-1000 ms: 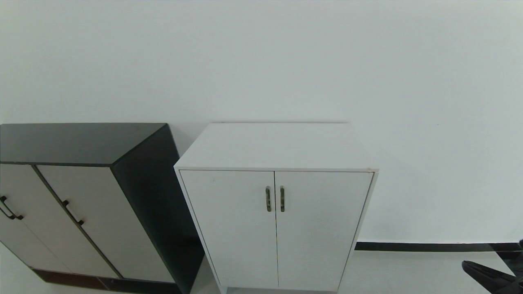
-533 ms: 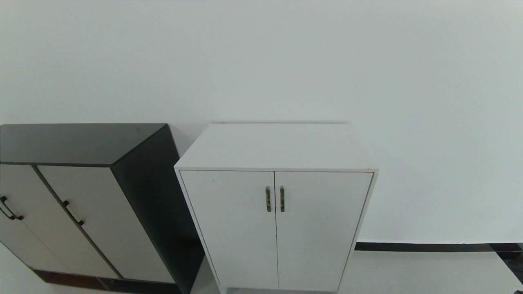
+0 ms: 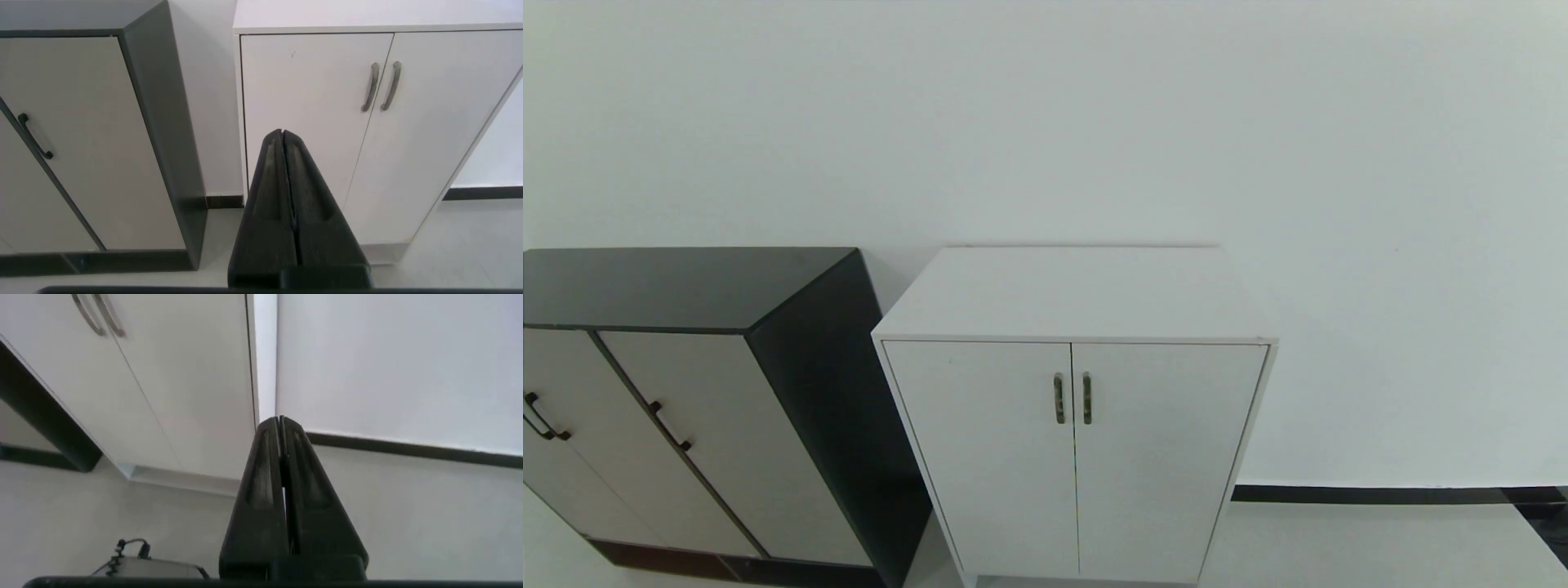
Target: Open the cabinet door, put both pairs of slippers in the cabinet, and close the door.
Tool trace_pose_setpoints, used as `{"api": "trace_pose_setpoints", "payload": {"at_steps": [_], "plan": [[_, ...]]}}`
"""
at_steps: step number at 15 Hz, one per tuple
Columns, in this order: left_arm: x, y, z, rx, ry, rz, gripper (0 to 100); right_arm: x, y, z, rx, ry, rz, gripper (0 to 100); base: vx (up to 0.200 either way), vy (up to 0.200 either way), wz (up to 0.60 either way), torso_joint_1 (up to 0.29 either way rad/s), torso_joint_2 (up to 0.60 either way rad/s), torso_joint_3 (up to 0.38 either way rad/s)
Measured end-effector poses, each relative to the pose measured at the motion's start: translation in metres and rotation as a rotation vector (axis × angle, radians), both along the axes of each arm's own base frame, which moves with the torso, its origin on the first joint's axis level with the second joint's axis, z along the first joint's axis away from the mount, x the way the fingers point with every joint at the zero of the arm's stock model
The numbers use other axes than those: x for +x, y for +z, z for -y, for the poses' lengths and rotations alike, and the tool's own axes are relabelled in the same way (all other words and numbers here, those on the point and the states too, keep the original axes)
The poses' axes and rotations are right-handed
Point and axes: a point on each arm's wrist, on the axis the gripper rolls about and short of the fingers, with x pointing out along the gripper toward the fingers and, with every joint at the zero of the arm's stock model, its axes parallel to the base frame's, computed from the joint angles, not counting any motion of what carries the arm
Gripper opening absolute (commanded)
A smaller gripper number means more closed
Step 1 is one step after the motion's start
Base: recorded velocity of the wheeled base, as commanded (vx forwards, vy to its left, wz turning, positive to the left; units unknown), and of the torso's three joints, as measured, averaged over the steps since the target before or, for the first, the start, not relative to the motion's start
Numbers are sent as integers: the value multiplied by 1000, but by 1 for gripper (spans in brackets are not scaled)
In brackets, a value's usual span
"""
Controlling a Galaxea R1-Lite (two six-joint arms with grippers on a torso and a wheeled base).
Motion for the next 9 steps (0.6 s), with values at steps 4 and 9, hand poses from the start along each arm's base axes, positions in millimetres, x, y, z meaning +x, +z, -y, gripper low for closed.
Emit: {"api": "trace_pose_setpoints", "payload": {"at_steps": [4, 9], "plan": [[0, 0, 0, 0, 0, 0, 0, -5, 0, 1, 8, 3, 61, 0, 0, 0, 0, 0, 0, 0], [0, 0, 0, 0, 1, 0, 0, -8, 0, 2, 15, 33, 103, 0, 0, 0, 0, 0, 0, 0]]}}
